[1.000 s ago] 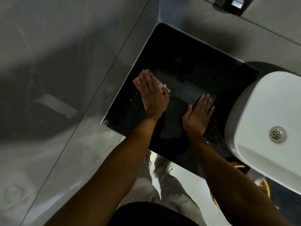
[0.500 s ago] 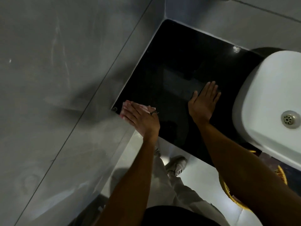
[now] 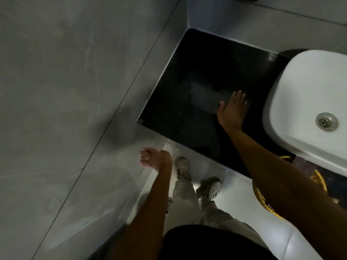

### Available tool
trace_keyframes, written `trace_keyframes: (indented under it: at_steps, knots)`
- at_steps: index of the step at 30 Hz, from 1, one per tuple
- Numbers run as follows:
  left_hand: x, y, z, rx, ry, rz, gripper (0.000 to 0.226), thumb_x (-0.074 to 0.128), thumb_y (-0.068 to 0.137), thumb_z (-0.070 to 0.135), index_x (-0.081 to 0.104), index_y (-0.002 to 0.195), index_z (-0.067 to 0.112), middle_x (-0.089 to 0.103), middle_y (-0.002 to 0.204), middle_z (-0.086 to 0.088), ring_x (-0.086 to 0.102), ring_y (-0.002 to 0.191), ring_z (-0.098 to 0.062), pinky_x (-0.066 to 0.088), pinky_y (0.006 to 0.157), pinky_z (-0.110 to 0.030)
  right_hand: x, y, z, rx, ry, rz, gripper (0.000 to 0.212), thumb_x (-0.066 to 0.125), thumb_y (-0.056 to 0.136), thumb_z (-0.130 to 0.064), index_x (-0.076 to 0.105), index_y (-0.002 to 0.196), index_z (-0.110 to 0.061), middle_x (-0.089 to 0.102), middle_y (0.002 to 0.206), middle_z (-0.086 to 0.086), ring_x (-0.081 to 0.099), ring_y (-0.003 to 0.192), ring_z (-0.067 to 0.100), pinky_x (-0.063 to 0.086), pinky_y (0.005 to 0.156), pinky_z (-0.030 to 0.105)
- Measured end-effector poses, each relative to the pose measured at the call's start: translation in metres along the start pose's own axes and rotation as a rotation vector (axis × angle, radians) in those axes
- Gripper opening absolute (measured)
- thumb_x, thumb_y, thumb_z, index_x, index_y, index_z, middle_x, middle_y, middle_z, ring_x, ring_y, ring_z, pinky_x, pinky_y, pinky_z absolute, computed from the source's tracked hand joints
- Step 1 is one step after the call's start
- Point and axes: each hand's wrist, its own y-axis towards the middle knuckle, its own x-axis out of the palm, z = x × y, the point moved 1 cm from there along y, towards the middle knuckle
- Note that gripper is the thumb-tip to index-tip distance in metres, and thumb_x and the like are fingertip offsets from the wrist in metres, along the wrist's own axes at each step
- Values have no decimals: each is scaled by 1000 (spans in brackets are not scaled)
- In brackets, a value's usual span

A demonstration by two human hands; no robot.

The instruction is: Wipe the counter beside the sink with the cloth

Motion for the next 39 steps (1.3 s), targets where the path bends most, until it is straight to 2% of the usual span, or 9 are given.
trace_keyframes:
  at_steps: [5, 8, 10, 13, 18, 24, 31, 36, 39]
  knots:
    - [-48, -9, -9, 160, -691, -113, 60, 50, 104, 14, 30, 161, 13, 44, 161, -16, 46, 146, -37, 42, 118, -54, -20, -41, -34, -148, 611, -189, 42, 61, 101, -23, 60, 139, -5, 63, 140, 13, 57, 133, 26, 44, 110, 30]
    - [-83, 0, 28, 34, -1054, -565, 42, 41, 108, 25, 57, 144, 11, 60, 146, -18, 63, 130, -30, 61, 86, -36, -28, -61, -55, -8, 940, -679, 53, 70, 95, -35, 55, 143, -16, 66, 127, 2, 65, 114, 17, 56, 88, 27]
    - [-99, 7, 52, 32, -1189, -904, 48, 37, 104, 27, 80, 110, 9, 69, 126, -22, 74, 111, -31, 60, 91, -44, -34, -61, -65, 51, 985, -918, 45, 68, 94, -43, 56, 134, -26, 70, 123, 2, 71, 109, 22, 60, 83, 32]
    - [-101, 25, 91, 28, -1255, -1180, 58, 46, 97, 49, 78, 114, 4, 65, 136, -28, 66, 123, -45, 47, 107, -68, -46, -44, -69, 91, 1000, -852, 19, 67, 97, -28, 68, 116, -24, 74, 118, 8, 74, 102, 21, 63, 76, 30]
    - [-89, 59, 170, -10, -1025, -1222, 87, 34, 95, 76, 63, 130, 2, 63, 139, -29, 62, 125, -46, 47, 102, -66, -60, 2, -60, 247, 895, -598, 23, 64, 98, -12, 69, 120, -13, 71, 116, 9, 70, 98, 17, 62, 82, 33]
    - [-75, 95, 257, 121, -748, -1030, 76, 31, 101, 70, 61, 137, 10, 61, 143, -15, 57, 129, -33, 46, 100, -47, -58, 57, -63, 459, 952, -262, 32, 66, 94, -2, 67, 125, 5, 69, 125, 27, 67, 82, 20, 59, 70, 32]
    - [-71, 108, 277, 454, -505, -728, 59, 34, 107, 55, 59, 140, 13, 63, 128, -3, 61, 121, -26, 45, 96, -36, -59, 88, -60, 437, 784, -55, 51, 62, 96, -13, 52, 145, -1, 61, 141, 20, 61, 129, 33, 51, 110, 43]
    - [-70, 59, 214, 1030, -231, 68, 55, 47, 103, 39, 48, 150, 12, 51, 154, -14, 43, 146, -32, 34, 118, -42, -82, 24, -41, -66, 222, 218, 63, 57, 99, -25, 34, 157, -12, 38, 163, 12, 30, 155, 30, 31, 126, 44]
    - [-47, -9, 161, 1373, -13, 279, 64, 47, 102, 41, 36, 158, 11, 34, 166, -18, 21, 158, -38, 22, 126, -49, -86, -50, -6, -374, -174, 443, 65, 53, 97, -25, 33, 158, -15, 24, 169, 14, 16, 159, 36, 13, 131, 51]
